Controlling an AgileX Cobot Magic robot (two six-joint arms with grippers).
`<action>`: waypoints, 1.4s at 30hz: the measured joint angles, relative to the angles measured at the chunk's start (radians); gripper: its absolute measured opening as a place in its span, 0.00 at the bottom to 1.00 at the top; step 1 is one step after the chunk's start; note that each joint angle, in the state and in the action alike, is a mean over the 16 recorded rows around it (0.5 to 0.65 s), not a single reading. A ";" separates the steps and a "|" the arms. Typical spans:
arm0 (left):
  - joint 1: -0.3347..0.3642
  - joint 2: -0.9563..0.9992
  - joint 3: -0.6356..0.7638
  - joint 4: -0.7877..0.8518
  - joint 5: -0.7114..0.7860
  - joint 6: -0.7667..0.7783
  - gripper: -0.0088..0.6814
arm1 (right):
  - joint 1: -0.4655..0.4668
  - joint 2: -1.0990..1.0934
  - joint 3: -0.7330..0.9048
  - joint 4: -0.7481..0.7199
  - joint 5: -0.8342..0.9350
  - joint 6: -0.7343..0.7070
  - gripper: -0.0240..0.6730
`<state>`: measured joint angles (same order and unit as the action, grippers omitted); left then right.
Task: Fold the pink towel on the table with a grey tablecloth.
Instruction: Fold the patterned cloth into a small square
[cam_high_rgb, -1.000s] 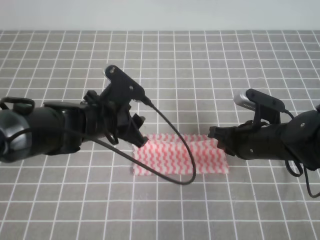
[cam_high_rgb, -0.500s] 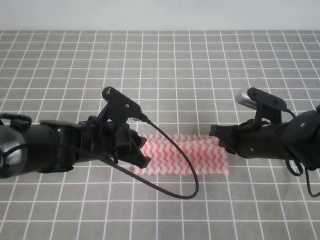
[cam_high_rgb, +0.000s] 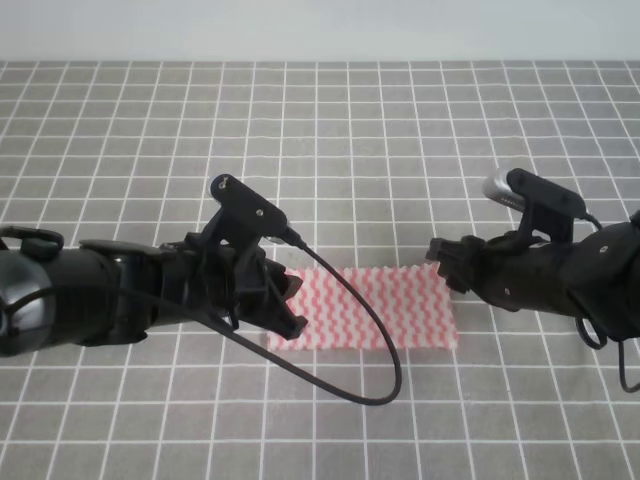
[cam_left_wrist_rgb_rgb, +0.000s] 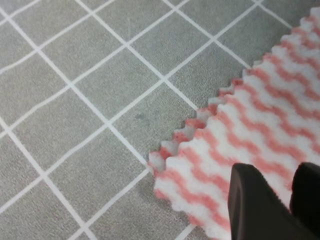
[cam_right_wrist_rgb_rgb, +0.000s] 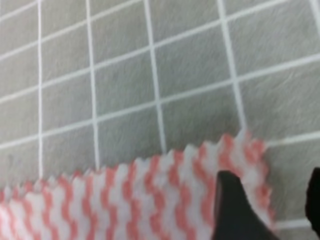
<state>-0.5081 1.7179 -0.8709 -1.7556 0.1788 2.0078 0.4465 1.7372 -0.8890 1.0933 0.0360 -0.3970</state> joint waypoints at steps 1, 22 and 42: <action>0.000 -0.002 0.000 0.000 -0.002 -0.007 0.25 | 0.000 -0.002 -0.001 0.000 0.003 -0.004 0.42; 0.027 -0.208 -0.015 0.208 0.158 -0.573 0.02 | 0.000 -0.047 -0.113 -0.117 0.406 -0.096 0.01; 0.124 -0.048 -0.121 0.774 0.392 -1.156 0.01 | 0.000 -0.022 -0.121 -0.142 0.434 -0.057 0.01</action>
<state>-0.3838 1.6695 -0.9915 -0.9820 0.5712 0.8515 0.4464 1.7149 -1.0103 0.9510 0.4700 -0.4543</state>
